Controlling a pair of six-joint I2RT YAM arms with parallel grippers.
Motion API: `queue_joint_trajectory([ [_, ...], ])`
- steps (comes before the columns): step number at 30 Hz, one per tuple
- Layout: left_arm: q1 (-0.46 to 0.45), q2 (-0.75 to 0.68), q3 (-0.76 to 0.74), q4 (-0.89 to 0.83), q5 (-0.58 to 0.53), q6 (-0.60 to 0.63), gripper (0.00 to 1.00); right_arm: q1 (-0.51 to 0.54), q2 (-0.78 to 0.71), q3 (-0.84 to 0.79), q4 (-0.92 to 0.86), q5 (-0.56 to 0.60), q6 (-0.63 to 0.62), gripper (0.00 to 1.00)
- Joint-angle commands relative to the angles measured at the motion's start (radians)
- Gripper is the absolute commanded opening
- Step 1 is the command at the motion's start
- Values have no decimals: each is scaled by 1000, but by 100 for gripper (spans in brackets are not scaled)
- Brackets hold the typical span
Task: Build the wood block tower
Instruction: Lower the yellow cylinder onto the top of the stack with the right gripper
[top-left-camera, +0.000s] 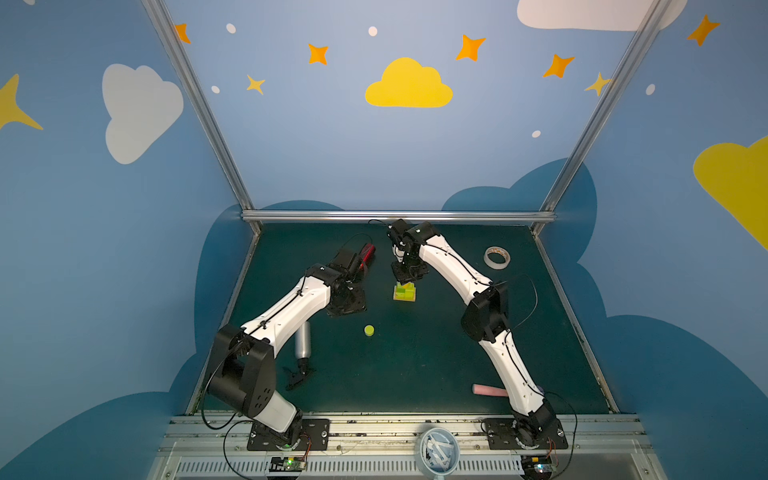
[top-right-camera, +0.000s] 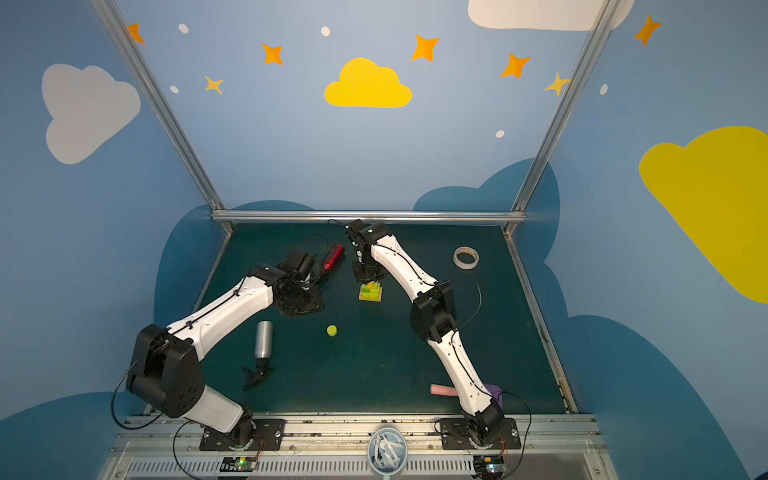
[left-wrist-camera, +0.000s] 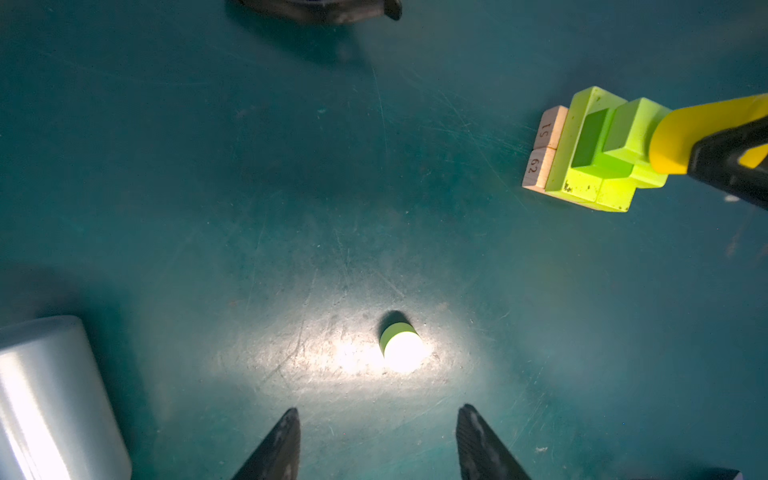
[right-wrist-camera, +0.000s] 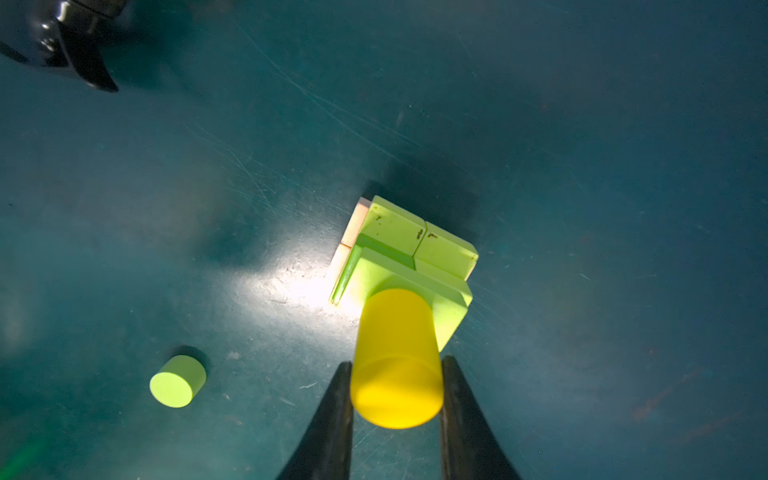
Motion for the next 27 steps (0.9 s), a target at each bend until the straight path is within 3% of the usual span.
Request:
queue_joint_trajectory([
  [1,4,5,-16,-5,6,9,60,-7,20,25,-4,-4,11,16],
  [27,3,10,-17,-1,10,10,60,-13,22,25,9,-1,28,18],
])
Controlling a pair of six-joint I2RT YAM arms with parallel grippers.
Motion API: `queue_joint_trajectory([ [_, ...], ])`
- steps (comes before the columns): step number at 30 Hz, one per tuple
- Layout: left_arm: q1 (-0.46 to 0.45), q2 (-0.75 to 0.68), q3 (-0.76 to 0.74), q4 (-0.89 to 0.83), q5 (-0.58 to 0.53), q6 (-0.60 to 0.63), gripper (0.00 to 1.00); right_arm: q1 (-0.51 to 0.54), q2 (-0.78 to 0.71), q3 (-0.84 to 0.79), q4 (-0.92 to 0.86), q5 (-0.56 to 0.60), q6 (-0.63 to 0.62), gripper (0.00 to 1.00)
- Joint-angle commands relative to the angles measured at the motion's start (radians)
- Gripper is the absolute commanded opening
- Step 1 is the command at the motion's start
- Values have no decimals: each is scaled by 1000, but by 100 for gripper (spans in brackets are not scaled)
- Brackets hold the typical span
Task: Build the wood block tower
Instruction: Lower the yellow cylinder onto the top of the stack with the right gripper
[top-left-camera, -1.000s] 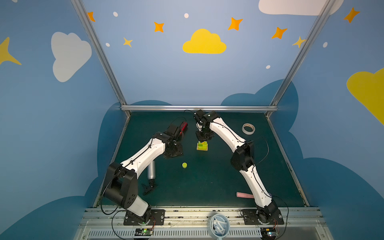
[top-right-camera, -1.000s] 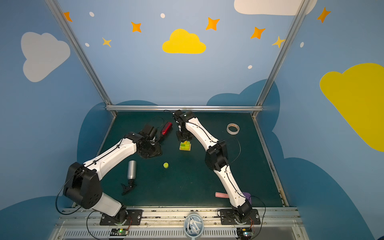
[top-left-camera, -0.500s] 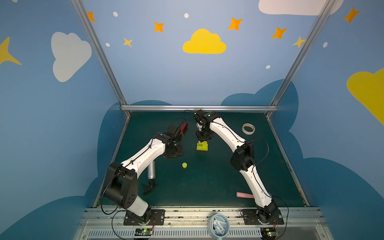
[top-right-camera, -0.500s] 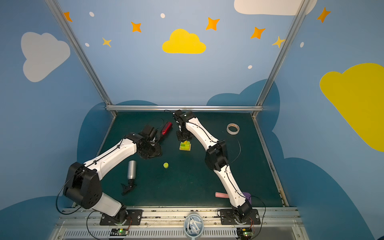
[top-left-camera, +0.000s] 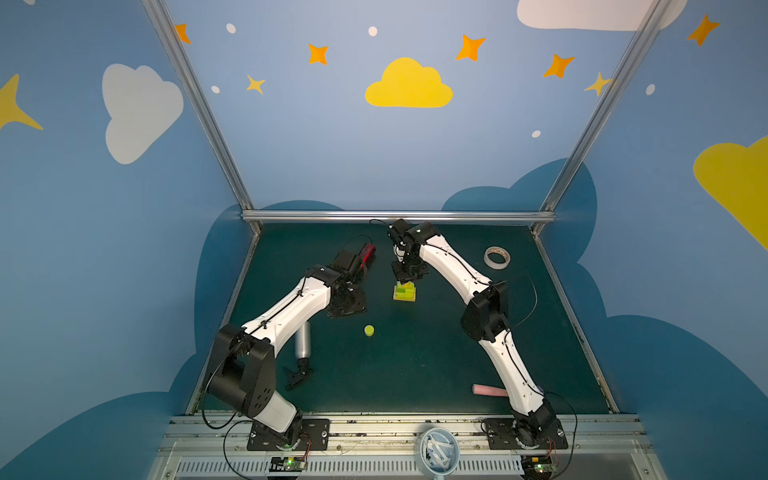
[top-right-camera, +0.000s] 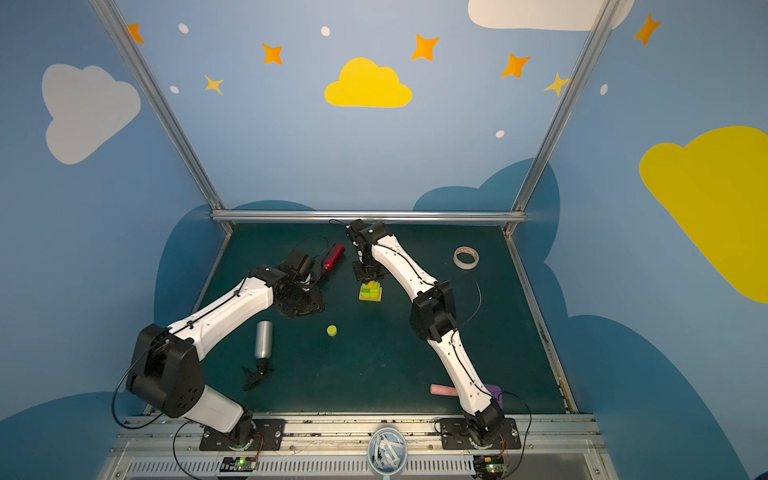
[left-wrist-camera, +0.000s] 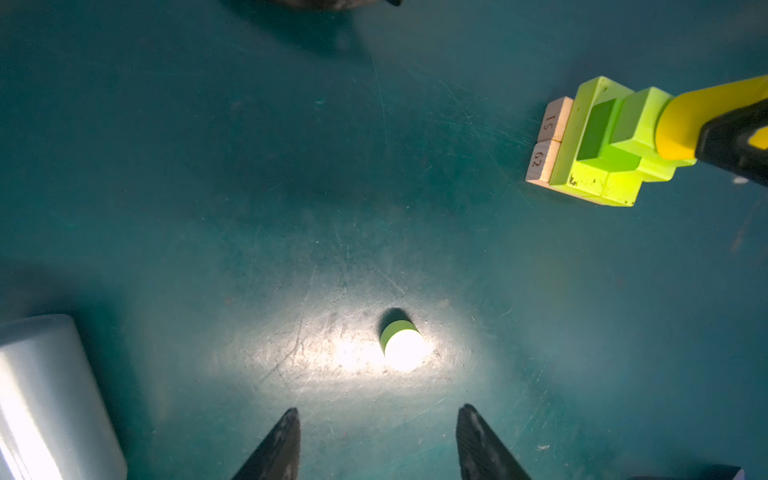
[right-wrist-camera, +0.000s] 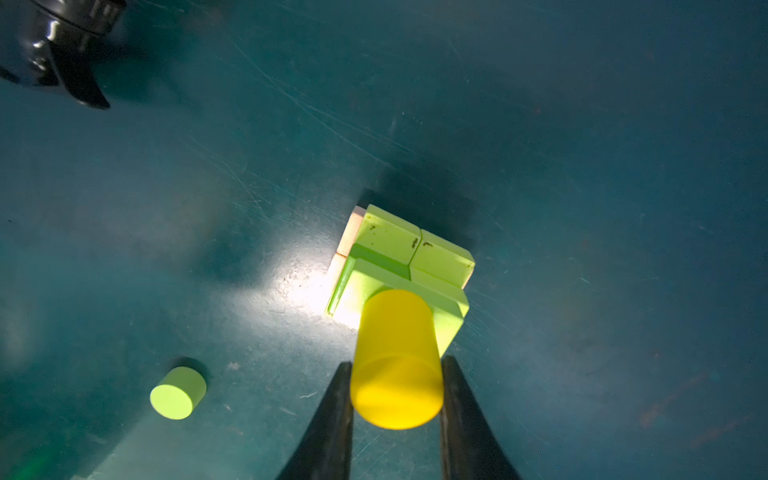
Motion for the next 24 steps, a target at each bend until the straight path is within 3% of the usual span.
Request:
queue_joint_trajectory([
  [1,4,11,-4,-8,3,8,60,-7,15,24,-2,-1,10,19],
  [15,4,12,-9,-5,4,8,60,-10,19,24,5,2,14,29],
  [24,6,11,-13,-4,3,8,60,-10,24,25,11,-15,21,30],
])
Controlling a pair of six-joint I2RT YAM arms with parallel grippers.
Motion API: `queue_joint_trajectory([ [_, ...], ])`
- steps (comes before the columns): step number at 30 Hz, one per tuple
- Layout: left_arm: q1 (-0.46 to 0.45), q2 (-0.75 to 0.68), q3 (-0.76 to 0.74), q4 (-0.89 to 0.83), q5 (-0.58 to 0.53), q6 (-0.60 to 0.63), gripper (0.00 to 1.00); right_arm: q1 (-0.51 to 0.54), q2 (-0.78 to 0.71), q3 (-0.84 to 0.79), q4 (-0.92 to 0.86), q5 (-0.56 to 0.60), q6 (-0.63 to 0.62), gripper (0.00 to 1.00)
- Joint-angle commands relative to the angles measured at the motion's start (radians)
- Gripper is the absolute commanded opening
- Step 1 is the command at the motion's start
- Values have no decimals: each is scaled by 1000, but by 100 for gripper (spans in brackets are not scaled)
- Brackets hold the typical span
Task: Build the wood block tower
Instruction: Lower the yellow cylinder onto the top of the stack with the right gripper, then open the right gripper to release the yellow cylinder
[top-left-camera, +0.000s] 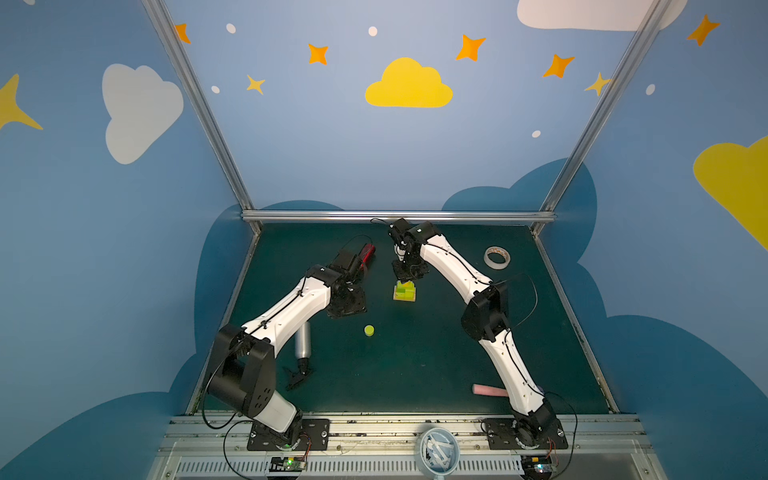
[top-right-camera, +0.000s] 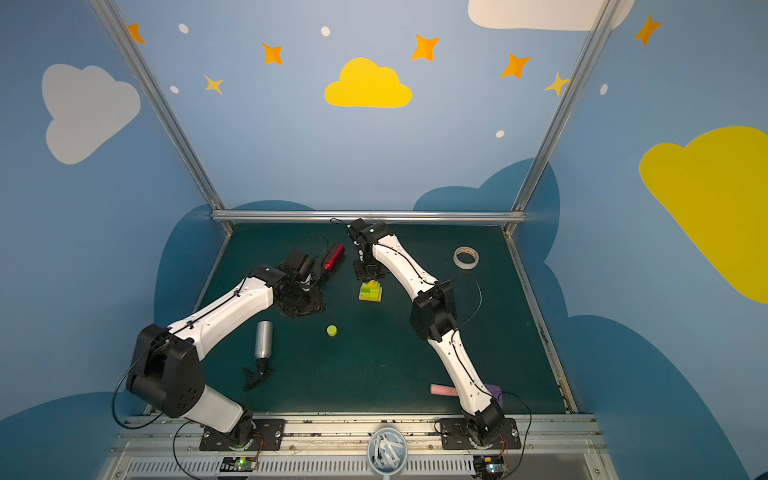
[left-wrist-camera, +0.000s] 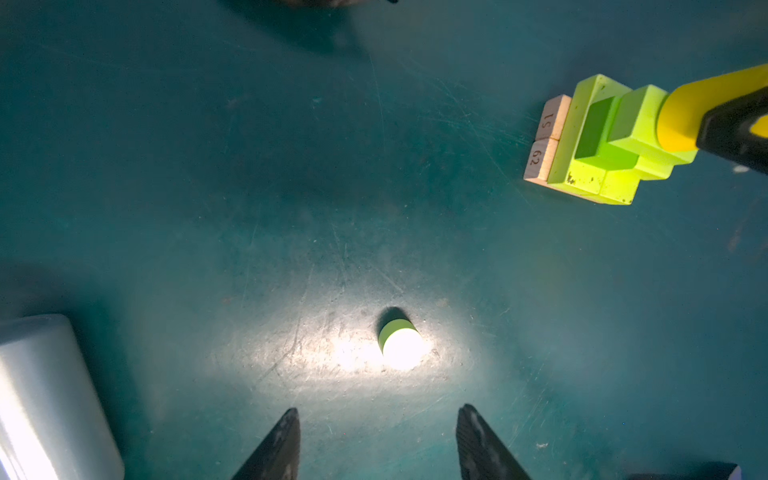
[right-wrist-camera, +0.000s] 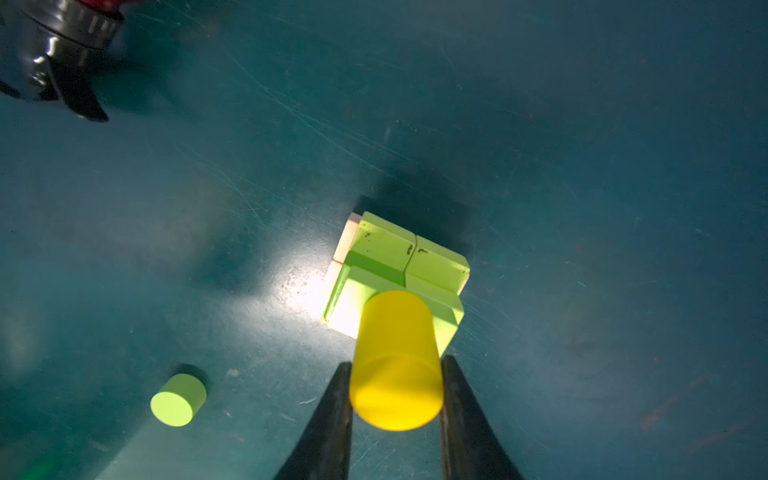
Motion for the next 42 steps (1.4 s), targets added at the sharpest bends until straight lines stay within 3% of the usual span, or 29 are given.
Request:
queue_joint_trajectory([
  [1,4,10,-11,-6,-4,8,60,-4,22,24,1,-12,12,30],
  [10,5,12,-13,-6,-3,10,60,-4,24,25,-2,-11,13,36],
  [18,5,13,-12,-4,-3,10,60,-4,25,24,1,-8,16,47],
  [22,6,13,-13,-4,-3,10,60,-4,20,24,3,-5,16,54],
  [25,6,13,-12,-5,-3,10,60,-4,9,23,5,-5,18,70],
  [31,6,13,-15,-4,-3,8,60,-4,-40,23,19,8,13,81],
  [42,4,20,-16,7,34,3,61,-34,-207,-29,60,-40,-4,84],
])
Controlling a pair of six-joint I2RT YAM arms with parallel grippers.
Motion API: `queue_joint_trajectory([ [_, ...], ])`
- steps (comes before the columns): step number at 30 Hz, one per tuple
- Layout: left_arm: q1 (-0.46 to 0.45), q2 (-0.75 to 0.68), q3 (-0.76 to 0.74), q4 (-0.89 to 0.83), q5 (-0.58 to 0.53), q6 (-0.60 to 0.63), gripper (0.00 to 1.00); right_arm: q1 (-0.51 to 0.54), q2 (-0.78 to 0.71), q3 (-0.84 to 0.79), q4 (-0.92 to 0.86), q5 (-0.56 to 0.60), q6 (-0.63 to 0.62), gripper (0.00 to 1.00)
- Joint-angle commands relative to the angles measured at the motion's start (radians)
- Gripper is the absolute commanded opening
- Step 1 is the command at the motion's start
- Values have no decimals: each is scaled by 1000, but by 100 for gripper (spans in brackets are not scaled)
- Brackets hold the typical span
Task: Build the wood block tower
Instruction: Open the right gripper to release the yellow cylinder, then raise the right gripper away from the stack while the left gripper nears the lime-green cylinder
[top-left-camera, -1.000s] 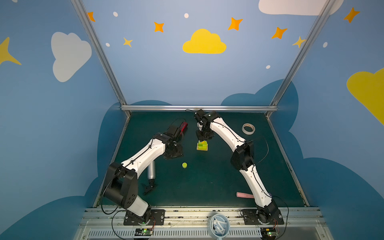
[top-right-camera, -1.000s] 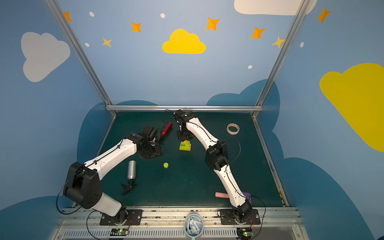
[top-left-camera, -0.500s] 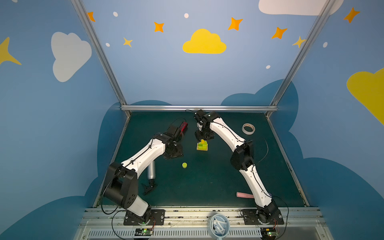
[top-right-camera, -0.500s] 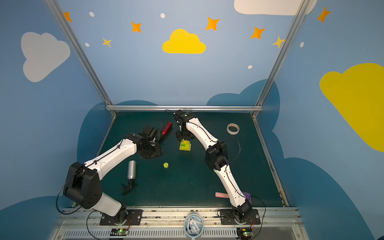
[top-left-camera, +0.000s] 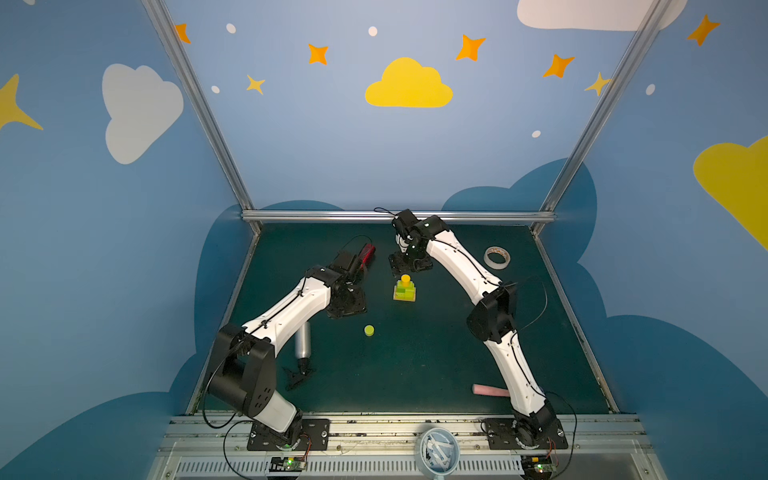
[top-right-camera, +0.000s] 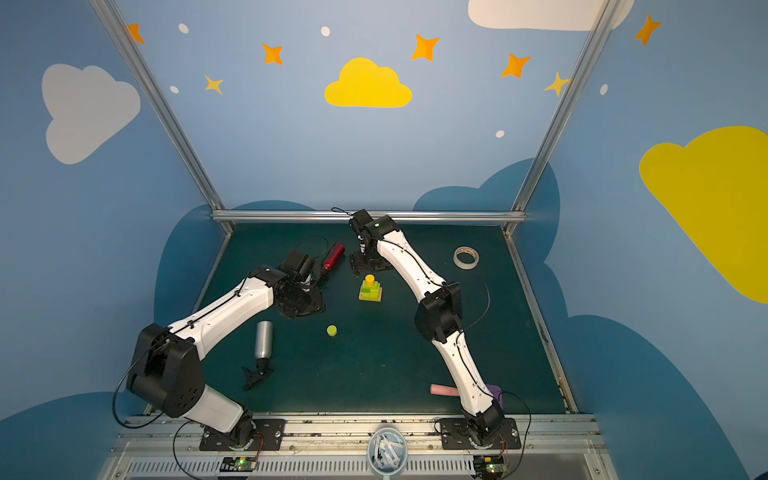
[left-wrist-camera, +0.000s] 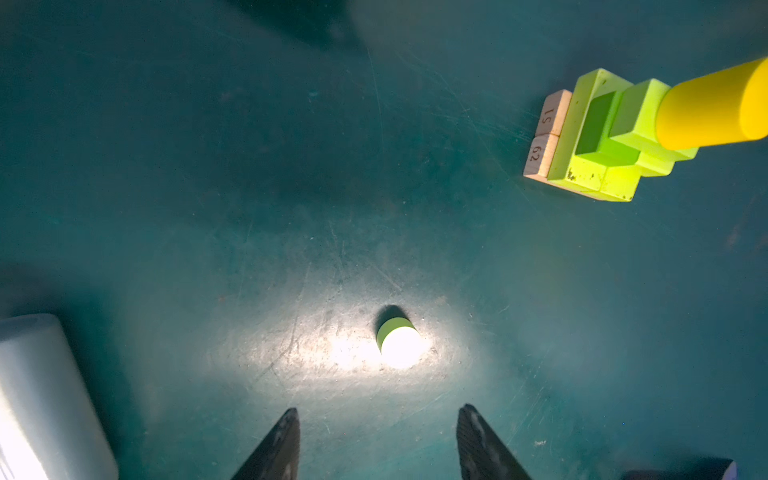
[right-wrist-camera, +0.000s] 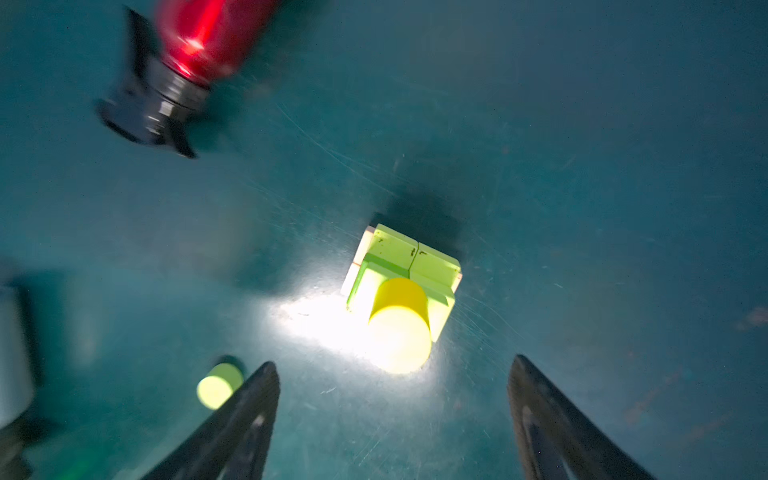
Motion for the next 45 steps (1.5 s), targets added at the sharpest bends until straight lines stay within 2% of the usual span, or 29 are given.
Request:
queue_joint_trajectory([
  [1,3,17,-11,1,17,3,61,-23,-127,-49,36,-25,-10,84],
  [7,-3,39,-2,-10,15,0,62,-54,-341,-321,196,-58,-5,85],
  [15,-17,69,26,-40,-16,-2,63,-91,-590,-642,343,-40,12,84],
  [22,-35,103,55,-61,-38,-13,63,-148,-836,-945,525,-90,65,84],
  [32,-77,132,68,-63,-64,-31,64,-188,-1122,-1261,732,-60,144,85],
  [37,-103,155,72,-63,-74,-41,64,-208,-1235,-1405,830,-84,180,84],
  [45,-140,225,96,-65,-104,-58,64,-250,-1331,-1512,854,-89,188,78],
])
